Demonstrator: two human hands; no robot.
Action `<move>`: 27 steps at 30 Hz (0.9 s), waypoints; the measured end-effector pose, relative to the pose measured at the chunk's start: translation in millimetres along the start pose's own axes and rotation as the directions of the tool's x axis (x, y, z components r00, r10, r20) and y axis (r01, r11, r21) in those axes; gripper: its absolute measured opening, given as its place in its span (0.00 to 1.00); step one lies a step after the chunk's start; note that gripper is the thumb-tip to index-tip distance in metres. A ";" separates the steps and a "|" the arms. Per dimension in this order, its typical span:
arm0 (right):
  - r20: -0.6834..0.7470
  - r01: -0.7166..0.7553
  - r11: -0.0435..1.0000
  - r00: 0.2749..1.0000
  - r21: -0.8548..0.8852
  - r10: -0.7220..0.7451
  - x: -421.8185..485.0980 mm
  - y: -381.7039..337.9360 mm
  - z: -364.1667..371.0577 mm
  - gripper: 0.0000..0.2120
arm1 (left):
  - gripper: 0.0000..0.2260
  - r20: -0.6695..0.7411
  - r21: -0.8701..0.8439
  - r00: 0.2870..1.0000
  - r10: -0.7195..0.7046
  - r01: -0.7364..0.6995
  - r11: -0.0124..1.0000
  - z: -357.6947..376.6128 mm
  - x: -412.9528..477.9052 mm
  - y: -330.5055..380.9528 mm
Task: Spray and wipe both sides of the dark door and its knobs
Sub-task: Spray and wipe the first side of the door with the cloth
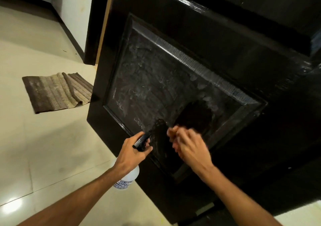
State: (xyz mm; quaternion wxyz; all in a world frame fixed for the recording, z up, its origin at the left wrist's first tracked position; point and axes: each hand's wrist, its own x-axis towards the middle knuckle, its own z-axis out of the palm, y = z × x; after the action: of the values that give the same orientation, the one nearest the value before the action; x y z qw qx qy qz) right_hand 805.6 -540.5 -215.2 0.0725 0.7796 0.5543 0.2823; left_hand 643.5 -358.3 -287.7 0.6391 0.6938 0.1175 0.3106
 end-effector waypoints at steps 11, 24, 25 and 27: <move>-0.253 -0.295 0.904 0.942 -0.311 0.221 -1.5 37.4 -53.6 0.32 | 0.10 0.016 -0.020 1.000 0.016 -0.016 1.000 12.8 0.3 13.0; -0.319 -0.285 0.935 0.924 -0.210 0.210 37.2 50.1 -75.0 0.19 | 0.09 0.032 -0.060 0.996 0.087 -0.085 0.995 15.2 21.2 38.5; -0.198 -0.144 0.968 0.975 -0.205 0.103 33.4 34.7 -56.8 0.19 | 0.09 0.027 -0.066 0.995 0.094 -0.092 0.994 12.7 23.0 41.2; -0.025 0.036 0.968 0.999 -0.247 -0.044 31.2 15.3 -42.8 0.21 | 0.09 0.015 -0.074 0.995 0.102 -0.101 0.992 6.1 29.0 45.7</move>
State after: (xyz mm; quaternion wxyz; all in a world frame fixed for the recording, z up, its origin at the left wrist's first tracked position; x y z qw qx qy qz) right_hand 803.0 -526.6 -161.9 0.1659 0.7488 0.5317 0.3593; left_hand 658.9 -354.1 -235.7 0.6485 0.6778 0.0648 0.3404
